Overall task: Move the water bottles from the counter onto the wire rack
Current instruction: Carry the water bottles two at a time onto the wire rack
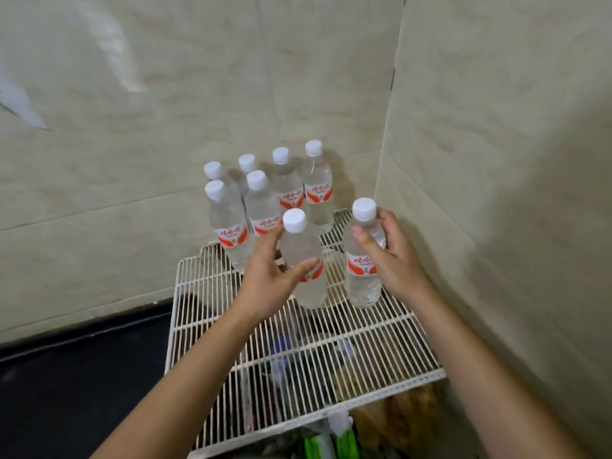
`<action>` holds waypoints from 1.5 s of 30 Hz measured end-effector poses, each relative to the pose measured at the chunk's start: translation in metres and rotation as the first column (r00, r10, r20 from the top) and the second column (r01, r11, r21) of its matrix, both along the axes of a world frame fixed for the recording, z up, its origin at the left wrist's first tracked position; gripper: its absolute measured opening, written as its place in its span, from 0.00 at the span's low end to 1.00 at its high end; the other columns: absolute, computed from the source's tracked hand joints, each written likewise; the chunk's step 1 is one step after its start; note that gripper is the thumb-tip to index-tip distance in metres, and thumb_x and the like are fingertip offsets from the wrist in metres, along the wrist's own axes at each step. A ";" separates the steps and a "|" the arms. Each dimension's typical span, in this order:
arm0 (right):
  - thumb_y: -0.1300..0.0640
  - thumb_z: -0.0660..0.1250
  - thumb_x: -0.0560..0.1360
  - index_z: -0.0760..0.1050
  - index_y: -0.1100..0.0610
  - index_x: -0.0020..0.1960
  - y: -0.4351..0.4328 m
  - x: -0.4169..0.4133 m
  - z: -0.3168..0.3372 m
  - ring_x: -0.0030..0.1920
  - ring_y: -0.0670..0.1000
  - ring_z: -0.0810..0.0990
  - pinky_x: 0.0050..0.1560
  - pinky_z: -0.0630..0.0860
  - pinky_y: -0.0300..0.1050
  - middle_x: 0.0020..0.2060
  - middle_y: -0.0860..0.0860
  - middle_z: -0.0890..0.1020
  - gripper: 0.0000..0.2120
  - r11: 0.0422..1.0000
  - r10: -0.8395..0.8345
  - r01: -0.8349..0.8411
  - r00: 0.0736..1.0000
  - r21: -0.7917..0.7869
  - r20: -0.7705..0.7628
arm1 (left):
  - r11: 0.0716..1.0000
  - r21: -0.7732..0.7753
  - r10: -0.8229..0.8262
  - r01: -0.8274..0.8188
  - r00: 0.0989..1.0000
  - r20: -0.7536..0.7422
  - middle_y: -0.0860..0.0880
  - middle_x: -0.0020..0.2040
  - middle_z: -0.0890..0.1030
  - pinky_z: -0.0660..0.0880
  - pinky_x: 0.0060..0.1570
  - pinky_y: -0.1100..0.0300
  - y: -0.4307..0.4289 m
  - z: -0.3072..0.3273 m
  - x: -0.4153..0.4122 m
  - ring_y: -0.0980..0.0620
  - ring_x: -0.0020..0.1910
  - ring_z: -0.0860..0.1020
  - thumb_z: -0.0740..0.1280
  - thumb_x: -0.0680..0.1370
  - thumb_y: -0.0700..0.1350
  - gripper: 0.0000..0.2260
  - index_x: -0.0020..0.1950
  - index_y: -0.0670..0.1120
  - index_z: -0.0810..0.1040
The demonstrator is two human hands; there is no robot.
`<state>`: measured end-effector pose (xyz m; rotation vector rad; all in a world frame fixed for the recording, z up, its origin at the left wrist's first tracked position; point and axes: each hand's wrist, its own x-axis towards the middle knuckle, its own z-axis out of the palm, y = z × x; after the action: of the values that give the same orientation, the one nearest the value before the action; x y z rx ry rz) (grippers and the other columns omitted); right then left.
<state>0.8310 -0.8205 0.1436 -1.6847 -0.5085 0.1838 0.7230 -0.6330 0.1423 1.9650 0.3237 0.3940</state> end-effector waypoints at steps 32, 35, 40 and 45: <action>0.45 0.73 0.74 0.81 0.47 0.62 0.091 0.104 0.054 0.50 0.51 0.82 0.55 0.79 0.54 0.51 0.49 0.84 0.17 0.910 0.088 0.086 0.916 -0.406 0.392 | 0.688 0.724 0.058 -0.050 0.998 0.014 0.51 0.48 0.85 0.78 0.46 0.49 0.076 0.073 0.107 0.49 0.46 0.81 0.74 0.72 0.61 0.19 0.56 0.51 0.84; 0.44 0.73 0.74 0.80 0.48 0.62 0.090 0.103 0.048 0.50 0.51 0.83 0.54 0.79 0.52 0.54 0.48 0.84 0.19 0.897 0.064 0.131 0.907 -0.422 0.415 | 0.697 0.711 0.070 -0.090 0.996 0.057 0.50 0.51 0.84 0.78 0.45 0.51 0.075 0.063 0.109 0.50 0.47 0.81 0.73 0.73 0.60 0.21 0.61 0.50 0.81; 0.45 0.73 0.75 0.79 0.50 0.63 0.085 0.095 0.045 0.53 0.51 0.82 0.54 0.79 0.52 0.56 0.48 0.83 0.18 0.900 0.062 0.134 0.903 -0.416 0.425 | 0.671 0.733 0.051 -0.110 0.993 0.102 0.49 0.49 0.85 0.77 0.46 0.52 0.078 0.054 0.111 0.49 0.47 0.81 0.74 0.73 0.60 0.22 0.61 0.48 0.82; 0.48 0.71 0.77 0.77 0.52 0.67 0.084 0.085 0.046 0.58 0.54 0.80 0.54 0.74 0.45 0.60 0.51 0.82 0.20 0.900 0.059 0.147 0.893 -0.412 0.447 | 0.633 0.764 0.056 -0.126 0.992 0.117 0.48 0.48 0.85 0.76 0.47 0.49 0.079 0.050 0.110 0.47 0.47 0.81 0.74 0.73 0.60 0.22 0.61 0.48 0.82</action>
<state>0.9162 -0.7365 0.1899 -2.1959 -0.8185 -0.1496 0.8328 -0.5538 0.1926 2.7792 0.2097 0.7780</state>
